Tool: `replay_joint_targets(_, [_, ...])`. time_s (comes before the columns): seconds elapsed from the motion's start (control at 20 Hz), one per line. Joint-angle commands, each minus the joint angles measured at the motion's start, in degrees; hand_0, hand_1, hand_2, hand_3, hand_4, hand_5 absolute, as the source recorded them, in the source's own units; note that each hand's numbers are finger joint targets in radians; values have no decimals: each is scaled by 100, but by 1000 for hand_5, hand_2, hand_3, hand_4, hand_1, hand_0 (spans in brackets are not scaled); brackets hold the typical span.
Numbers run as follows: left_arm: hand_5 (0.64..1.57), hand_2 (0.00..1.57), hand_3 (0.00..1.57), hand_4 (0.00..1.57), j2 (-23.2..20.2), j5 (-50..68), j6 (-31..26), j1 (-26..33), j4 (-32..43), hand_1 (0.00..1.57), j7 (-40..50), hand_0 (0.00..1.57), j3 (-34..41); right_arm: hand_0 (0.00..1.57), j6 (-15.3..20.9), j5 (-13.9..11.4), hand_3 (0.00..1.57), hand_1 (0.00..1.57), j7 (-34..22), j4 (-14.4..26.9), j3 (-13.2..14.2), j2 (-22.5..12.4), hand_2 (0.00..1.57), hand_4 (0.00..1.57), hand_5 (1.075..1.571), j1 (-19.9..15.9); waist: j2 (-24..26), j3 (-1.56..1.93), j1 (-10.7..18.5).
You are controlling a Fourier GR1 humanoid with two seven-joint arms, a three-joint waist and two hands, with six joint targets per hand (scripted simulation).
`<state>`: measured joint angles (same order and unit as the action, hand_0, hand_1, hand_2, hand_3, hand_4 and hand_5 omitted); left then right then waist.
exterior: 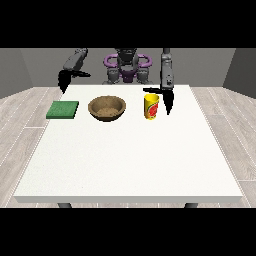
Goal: Pick the cup and pour the ball into the bowl, then pick the bowl and place it on the pad
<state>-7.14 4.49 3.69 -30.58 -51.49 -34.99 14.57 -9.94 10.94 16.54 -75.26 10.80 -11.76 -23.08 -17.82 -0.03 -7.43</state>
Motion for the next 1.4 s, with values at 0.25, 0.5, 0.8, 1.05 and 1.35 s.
replay_joint_targets(0.25, [1317, 0, 0, 0, -244, -64, 317, -790, 1211, 0, -696, 0, 267, 0, -62, 71, 0, 0, -38, -168, 32, -121, 0, 0, 1568, -162, -401, 0, -304])
replay_joint_targets(0.5, [1338, 0, 0, 0, -183, -56, 680, -1007, 1484, 0, -1181, 0, 428, 0, -583, 426, 0, 0, -14, -204, 373, -677, 0, 0, 1569, -431, -969, -1, -595])
replay_joint_targets(0.8, [1545, 1571, 1571, 1007, -663, -697, 2117, -659, 1071, 1315, -825, 1315, 434, 0, -706, 445, 410, 0, -34, -262, 365, -803, 143, 0, 1569, -465, -1019, 6, -930])
replay_joint_targets(1.05, [1540, 1571, 1571, 1073, -565, -1197, 2690, -432, 1009, 1311, -581, 1311, 89, 0, -717, 569, 423, 0, -206, -79, 487, -883, 0, 0, 1569, -515, -692, 7, -890])
replay_joint_targets(1.35, [1534, 1571, 1571, 1022, -751, -2720, 3559, -494, 776, 1364, 1039, 1364, -1048, 0, -657, 292, 380, 0, -45, 1082, 450, -744, 214, 0, 1570, -287, 567, 34, -560])
